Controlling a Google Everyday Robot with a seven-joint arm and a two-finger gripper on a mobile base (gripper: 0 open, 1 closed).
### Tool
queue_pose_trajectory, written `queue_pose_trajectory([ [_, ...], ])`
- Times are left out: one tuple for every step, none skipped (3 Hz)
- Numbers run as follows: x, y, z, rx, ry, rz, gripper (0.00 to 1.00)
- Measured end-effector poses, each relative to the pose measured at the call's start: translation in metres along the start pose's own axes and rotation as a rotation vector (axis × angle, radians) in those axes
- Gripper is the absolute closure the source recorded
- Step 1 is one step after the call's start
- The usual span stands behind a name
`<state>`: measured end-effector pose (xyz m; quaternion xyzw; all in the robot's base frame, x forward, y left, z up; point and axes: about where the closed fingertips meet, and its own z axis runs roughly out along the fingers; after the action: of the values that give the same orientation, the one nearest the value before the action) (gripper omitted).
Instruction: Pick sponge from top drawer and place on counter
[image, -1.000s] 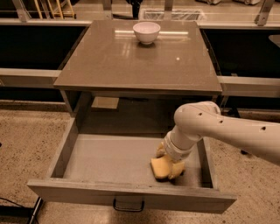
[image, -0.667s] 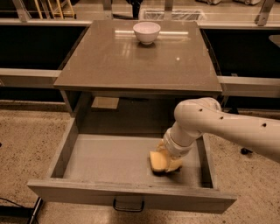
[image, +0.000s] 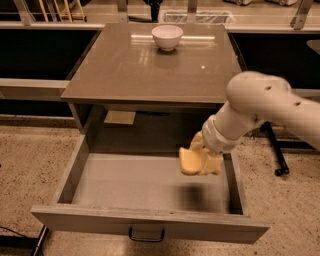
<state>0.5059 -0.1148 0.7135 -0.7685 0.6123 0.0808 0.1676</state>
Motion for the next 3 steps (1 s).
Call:
queue_pose_trajectory([
  [-0.007, -0.020, -0.055, 0.024, -0.015, 0.048, 1.00],
  [-0.003, -0.052, -0.091, 0.062, -0.054, 0.127, 1.00],
  [-0.007, -0.089, -0.128, 0.154, -0.060, 0.185, 1.00],
])
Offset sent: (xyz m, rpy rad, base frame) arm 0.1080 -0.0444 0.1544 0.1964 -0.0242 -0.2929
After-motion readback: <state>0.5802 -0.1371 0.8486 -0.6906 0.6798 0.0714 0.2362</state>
